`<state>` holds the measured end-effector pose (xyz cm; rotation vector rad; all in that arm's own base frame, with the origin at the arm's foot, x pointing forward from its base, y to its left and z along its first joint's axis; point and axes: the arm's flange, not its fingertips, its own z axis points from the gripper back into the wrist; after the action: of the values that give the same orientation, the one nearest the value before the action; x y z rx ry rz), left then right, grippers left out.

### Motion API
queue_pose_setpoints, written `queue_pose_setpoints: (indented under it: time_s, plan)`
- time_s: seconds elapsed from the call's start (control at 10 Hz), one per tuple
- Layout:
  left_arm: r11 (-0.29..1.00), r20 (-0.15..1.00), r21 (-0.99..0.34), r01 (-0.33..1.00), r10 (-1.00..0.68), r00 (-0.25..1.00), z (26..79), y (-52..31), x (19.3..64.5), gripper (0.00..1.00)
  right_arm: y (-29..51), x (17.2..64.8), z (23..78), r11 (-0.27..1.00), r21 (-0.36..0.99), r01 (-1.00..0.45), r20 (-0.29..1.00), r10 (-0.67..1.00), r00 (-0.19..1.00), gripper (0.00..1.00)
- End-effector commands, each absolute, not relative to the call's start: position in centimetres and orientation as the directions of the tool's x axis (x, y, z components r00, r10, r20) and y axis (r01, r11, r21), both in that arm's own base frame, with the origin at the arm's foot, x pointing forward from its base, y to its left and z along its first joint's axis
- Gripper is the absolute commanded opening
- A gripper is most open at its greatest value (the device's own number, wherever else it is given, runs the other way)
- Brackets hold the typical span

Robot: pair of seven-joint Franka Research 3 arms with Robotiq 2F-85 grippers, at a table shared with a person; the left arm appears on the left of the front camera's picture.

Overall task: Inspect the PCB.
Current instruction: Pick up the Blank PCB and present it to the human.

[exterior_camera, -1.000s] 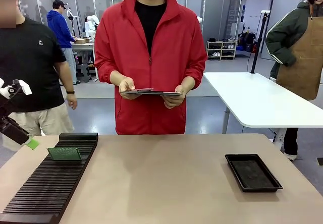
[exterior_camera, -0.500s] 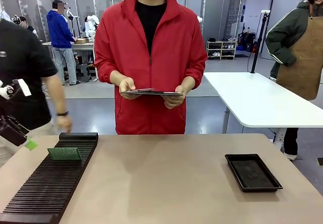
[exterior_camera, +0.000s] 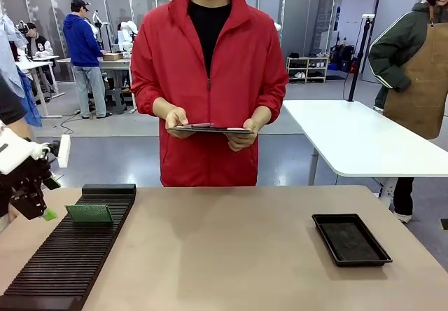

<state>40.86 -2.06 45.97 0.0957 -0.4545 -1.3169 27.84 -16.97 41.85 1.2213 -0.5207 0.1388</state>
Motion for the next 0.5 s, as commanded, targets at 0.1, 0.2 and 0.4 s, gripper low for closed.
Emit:
queue_pose_setpoints:
  time_s: [0.1, 0.2, 0.4]
  plan:
    - [0.098, 0.134, 0.410, 0.907, -0.990, 0.046, 44.4, -1.3, 44.5, 1.00, -17.0, 27.9, 42.0, 0.342, 0.858, -0.383, 0.460, -0.179, 0.870, 1.00]
    - [0.085, 0.097, 0.436, 0.896, -0.994, 0.047, 43.5, -1.2, 45.7, 1.00, -17.0, 27.9, 42.0, 0.342, 0.858, -0.383, 0.460, -0.179, 0.870, 1.00]
    - [0.066, 0.041, 0.428, 0.901, -0.998, 0.053, 42.4, -1.1, 48.0, 1.00, -17.0, 27.9, 42.0, 0.342, 0.858, -0.383, 0.460, -0.179, 0.870, 1.00]
